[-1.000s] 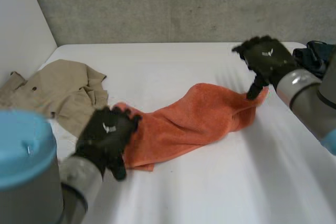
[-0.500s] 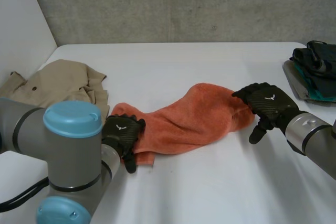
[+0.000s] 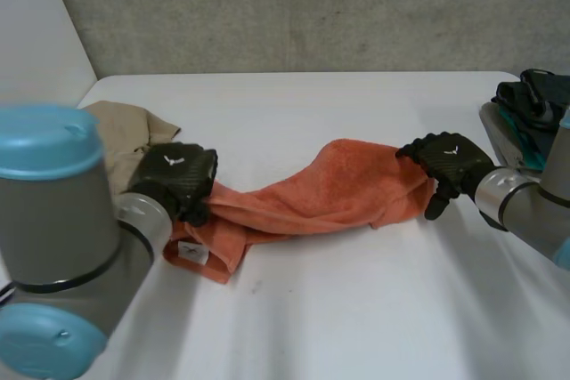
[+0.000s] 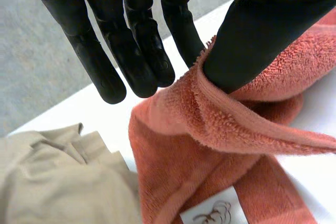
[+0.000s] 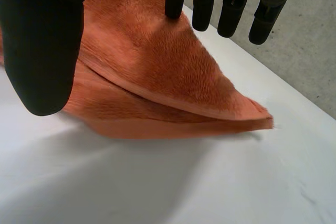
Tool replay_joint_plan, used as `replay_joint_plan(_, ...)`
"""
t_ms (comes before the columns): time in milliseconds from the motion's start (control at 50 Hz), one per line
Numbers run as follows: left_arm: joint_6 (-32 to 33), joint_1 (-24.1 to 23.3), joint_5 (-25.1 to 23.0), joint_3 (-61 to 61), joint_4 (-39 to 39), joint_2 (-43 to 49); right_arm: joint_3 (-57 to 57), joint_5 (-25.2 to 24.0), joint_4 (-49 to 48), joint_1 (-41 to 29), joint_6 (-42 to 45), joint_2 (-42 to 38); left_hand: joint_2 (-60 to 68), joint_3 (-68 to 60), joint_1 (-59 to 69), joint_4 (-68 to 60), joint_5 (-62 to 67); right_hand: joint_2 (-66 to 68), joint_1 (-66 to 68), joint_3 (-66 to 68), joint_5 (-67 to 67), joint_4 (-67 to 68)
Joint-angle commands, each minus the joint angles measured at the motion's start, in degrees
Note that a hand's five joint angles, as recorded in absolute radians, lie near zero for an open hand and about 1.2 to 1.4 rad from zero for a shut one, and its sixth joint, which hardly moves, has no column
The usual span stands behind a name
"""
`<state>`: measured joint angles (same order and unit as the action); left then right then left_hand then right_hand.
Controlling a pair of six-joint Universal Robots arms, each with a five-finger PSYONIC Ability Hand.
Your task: Fold the laundry.
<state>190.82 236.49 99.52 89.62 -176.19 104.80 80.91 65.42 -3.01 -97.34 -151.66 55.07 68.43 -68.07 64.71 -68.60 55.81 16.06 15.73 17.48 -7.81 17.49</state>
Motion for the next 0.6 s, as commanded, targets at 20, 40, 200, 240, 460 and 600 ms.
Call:
replay_joint_plan(20, 0.5, 0.5, -1.8, -0.1, 4.8, -6.0, -10.1, -0.2, -0.2, -0.5, 3.5, -8.3, 11.6, -11.9, 15.3, -11.4, 14.2, 7.9, 8.2, 6.5, -6.1, 6.5)
replay_joint_plan(40, 0.7, 0.5, -1.9, 0.0, 5.6, -6.7, -11.5, -0.3, -0.4, -0.8, 4.2, -9.4, 11.4, -11.8, 15.1, -11.2, 14.0, 8.2, 8.6, 6.8, -6.5, 6.8)
replay_joint_plan(200, 1.7, 1.2, -2.0, 0.6, 8.3, -7.8, -15.2, -0.4, -3.9, -2.6, 9.3, -13.1, 11.6, -11.9, 15.3, -11.4, 14.2, 15.3, 15.6, 13.9, -13.5, 13.9)
replay_joint_plan(240, 1.4, 1.3, -2.0, 0.6, 8.8, -7.9, -15.9, -0.3, -5.2, -2.9, 10.0, -13.8, 11.6, -11.9, 15.3, -11.4, 14.2, 15.8, 16.1, 14.4, -14.1, 14.4)
replay_joint_plan(460, 1.0, 2.4, -2.0, 1.1, 8.8, -8.9, -20.6, 1.4, -12.5, -4.2, 10.7, -18.8, 11.6, -11.9, 15.3, -11.4, 14.2, 42.5, 42.8, 41.1, -40.8, 41.1)
replay_joint_plan(600, 1.5, 4.2, -1.0, -0.8, 7.5, -8.0, -23.2, 1.5, -10.9, -3.3, 10.2, -18.6, 11.6, -11.9, 15.3, -11.4, 14.2, 63.9, 64.3, 62.5, -62.2, 62.5)
